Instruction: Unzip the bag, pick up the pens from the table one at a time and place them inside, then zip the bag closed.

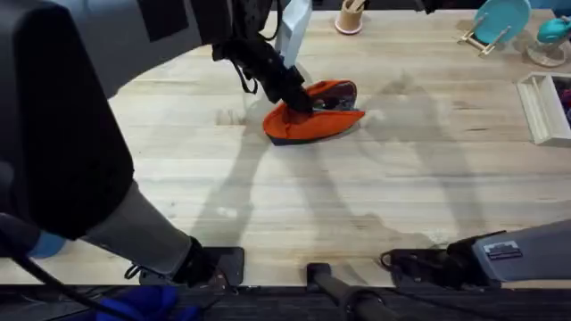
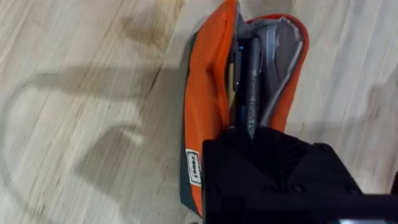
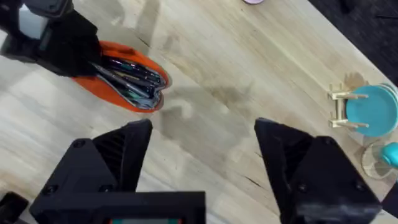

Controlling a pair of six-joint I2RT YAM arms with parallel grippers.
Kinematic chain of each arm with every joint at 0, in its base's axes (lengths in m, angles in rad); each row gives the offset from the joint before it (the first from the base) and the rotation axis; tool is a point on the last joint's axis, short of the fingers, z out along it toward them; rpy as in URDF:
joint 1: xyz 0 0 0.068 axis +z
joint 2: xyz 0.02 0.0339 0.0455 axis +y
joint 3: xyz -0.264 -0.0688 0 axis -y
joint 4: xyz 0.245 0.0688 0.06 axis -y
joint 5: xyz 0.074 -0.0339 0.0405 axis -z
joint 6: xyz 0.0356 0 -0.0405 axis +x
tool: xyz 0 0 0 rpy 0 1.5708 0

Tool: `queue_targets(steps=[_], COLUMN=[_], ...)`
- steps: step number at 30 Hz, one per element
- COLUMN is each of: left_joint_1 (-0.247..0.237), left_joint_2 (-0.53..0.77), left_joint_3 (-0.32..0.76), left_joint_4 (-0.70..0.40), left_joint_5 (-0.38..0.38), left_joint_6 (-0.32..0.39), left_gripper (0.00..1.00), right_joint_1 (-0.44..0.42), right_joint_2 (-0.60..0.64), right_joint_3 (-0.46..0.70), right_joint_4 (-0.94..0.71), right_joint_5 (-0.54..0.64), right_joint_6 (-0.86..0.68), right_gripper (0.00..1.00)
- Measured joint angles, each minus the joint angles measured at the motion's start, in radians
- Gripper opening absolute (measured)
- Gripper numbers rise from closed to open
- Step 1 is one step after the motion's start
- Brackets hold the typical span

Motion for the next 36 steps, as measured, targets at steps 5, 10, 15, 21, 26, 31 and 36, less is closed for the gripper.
queue_targets(steps=[5, 10, 15, 21, 26, 31, 36], left_joint_1=[0.0, 0.0, 0.0, -0.006, -0.006, -0.006, -0.006], left_joint_2=[0.003, 0.003, 0.003, 0.003, 0.003, 0.003, 0.003], left_joint_3=[0.0, 0.0, 0.0, 0.0, 0.004, 0.059, 0.181], left_joint_4=[0.0, 0.0, -0.008, -0.012, -0.019, -0.073, -0.161], left_joint_5=[-0.001, -0.002, -0.003, -0.006, -0.002, 0.002, 0.002], left_joint_6=[0.0, 0.0, -0.004, -0.009, -0.01, -0.011, -0.004], left_gripper=[0.051, 0.125, 0.847, 0.994, 0.994, 0.994, 0.995], right_joint_1=[0.0, 0.0, 0.0, 0.0, 0.0, 0.0, 0.0], right_joint_2=[0.0, 0.0, 0.0, 0.0, 0.0, 0.0, 0.0], right_joint_3=[0.0, 0.0, 0.0, 0.0, 0.0, 0.0, 0.0], right_joint_4=[0.0, 0.0, 0.0, 0.0, 0.0, 0.0, 0.001], right_joint_5=[0.0, 0.0, 0.0, 0.0, 0.0, 0.0, 0.0], right_joint_6=[0.0, 0.0, 0.0, 0.0, 0.0, 0.001, 0.001], right_gripper=[0.998, 0.998, 0.997, 0.997, 0.998, 0.997, 0.998])
